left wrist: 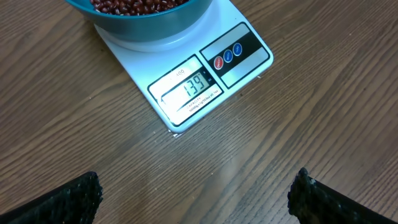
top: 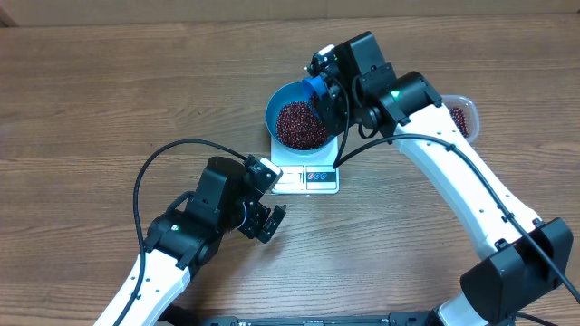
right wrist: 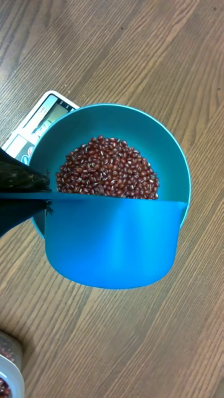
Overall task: Scoop item into bowl and weigh 150g on scale
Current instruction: 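Tilt the scoop slowly to trickle beans into the teal bowl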
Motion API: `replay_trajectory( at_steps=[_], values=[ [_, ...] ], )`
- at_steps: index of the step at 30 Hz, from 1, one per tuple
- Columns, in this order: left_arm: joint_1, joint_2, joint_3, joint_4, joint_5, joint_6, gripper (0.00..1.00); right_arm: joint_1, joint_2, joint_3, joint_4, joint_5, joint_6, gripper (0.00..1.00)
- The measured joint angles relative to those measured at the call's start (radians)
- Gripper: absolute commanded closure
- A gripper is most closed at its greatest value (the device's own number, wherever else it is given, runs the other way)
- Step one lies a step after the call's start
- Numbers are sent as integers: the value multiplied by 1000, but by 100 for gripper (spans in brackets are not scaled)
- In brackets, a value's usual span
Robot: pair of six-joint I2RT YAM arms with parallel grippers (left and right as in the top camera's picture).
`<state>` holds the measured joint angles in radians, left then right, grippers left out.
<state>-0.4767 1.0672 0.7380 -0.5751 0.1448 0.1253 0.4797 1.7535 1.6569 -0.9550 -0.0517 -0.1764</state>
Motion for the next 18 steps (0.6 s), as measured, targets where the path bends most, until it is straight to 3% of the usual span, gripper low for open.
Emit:
replay_trajectory(
  at_steps=[18],
  values=[
    [0,0,0,0,0,0,0,0,0,0,0,0,-72,96]
  ],
)
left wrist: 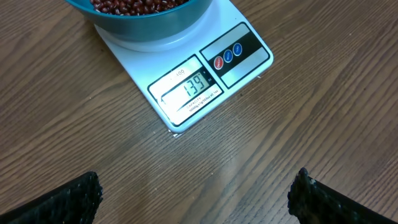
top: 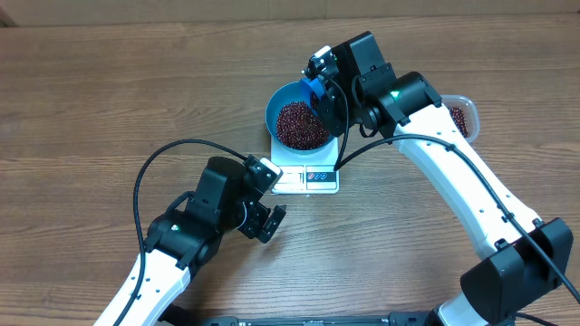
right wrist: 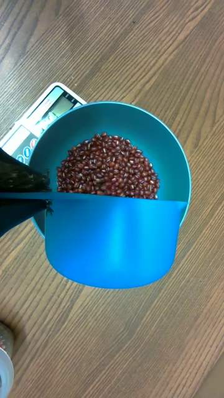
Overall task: Scoop item into bowl and weigh 150g on scale
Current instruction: 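Tilt the scoop slowly to trickle beans into the teal bowl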
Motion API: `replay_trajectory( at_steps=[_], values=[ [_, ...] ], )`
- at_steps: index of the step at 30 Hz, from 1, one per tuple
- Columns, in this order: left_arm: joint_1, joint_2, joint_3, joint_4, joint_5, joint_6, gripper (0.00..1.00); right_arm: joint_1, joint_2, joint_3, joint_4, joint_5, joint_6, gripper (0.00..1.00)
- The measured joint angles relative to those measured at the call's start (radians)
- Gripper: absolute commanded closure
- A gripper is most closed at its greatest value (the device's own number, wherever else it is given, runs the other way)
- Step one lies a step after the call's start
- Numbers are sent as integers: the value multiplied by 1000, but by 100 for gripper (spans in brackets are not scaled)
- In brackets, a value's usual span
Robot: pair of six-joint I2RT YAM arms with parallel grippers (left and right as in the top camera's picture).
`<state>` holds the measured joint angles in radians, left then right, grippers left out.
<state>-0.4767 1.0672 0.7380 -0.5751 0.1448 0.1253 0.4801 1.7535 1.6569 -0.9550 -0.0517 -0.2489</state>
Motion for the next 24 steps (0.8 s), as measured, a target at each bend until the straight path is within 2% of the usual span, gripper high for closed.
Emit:
replay_trajectory(
  at_steps=[24],
  values=[
    [0,0,0,0,0,0,0,0,0,0,1,-4,-70,96]
  ],
)
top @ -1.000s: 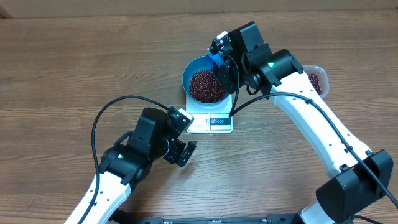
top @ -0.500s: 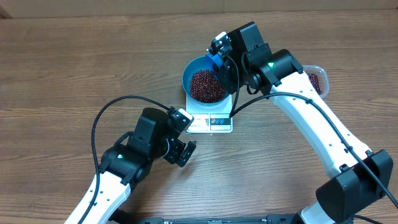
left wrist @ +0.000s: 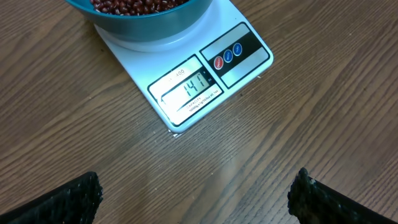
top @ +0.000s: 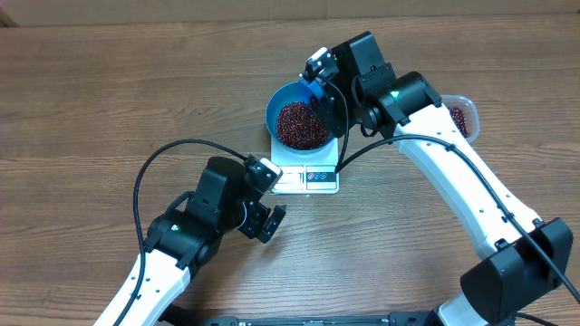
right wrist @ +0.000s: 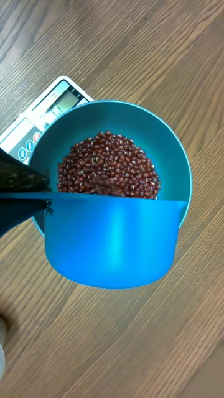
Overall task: Scoop item into bowl and weigh 150g on scale
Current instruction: 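Tilt the scoop slowly to trickle beans into the teal bowl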
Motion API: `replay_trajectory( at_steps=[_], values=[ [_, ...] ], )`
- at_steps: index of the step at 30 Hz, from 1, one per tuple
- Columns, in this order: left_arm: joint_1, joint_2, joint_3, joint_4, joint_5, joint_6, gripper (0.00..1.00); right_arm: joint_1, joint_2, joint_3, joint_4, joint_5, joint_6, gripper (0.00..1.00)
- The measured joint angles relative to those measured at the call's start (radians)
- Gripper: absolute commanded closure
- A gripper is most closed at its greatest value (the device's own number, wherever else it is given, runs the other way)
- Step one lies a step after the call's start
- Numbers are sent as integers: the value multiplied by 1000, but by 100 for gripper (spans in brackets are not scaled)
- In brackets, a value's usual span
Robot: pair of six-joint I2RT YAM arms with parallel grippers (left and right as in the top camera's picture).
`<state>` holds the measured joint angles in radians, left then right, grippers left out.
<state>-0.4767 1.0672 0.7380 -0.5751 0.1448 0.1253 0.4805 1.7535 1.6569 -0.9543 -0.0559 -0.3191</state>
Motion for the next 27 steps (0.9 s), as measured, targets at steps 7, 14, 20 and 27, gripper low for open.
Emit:
replay_trajectory(
  at_steps=[7,14,20,27],
  values=[
    [0,0,0,0,0,0,0,0,0,0,0,0,-18,96],
    [0,0,0,0,0,0,1,0,0,0,0,-19,-19,96],
    [0,0,0,0,0,0,0,0,0,0,1,-23,-19,96],
    [0,0,0,0,0,0,1,0,0,0,-2,-26,-19,96]
  ],
)
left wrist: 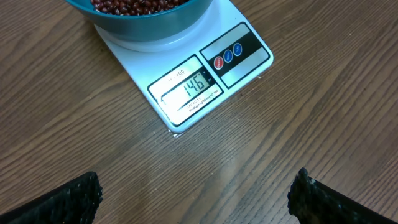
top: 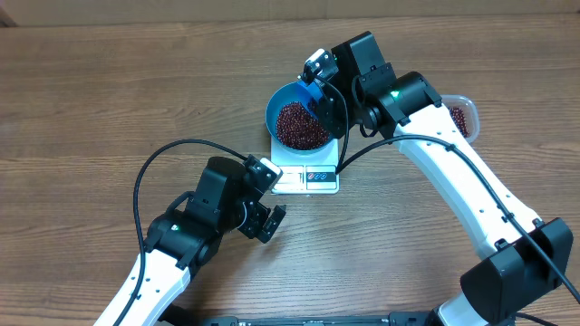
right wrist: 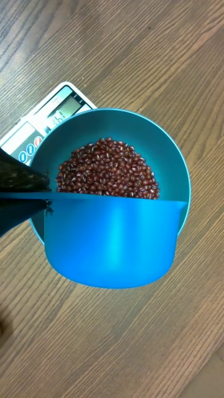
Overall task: Scoop item into bowl and weigh 150g on scale
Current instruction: 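Tilt the scoop slowly to trickle beans into the teal bowl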
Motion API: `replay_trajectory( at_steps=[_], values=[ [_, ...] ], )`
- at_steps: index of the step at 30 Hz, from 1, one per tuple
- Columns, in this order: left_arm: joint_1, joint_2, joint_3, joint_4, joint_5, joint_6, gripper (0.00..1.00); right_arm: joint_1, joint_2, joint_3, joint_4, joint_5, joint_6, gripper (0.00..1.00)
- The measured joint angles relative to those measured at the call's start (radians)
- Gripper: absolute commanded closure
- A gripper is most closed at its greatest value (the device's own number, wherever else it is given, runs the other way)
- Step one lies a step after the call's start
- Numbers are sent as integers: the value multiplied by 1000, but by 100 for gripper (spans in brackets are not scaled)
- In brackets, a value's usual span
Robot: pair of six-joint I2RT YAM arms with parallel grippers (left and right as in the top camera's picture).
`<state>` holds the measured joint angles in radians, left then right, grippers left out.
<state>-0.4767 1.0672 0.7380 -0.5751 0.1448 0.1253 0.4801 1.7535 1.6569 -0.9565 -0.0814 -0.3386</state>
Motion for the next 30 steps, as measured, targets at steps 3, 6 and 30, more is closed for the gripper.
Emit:
replay_trajectory(
  at_steps=[3,6,30],
  values=[
    [0,0,0,0,0,0,0,0,0,0,-1,0,-1,96],
    [0,0,0,0,0,0,1,0,0,0,-1,0,-3,96],
    [0,0,0,0,0,0,0,0,0,0,21,1,-63,96]
  ],
)
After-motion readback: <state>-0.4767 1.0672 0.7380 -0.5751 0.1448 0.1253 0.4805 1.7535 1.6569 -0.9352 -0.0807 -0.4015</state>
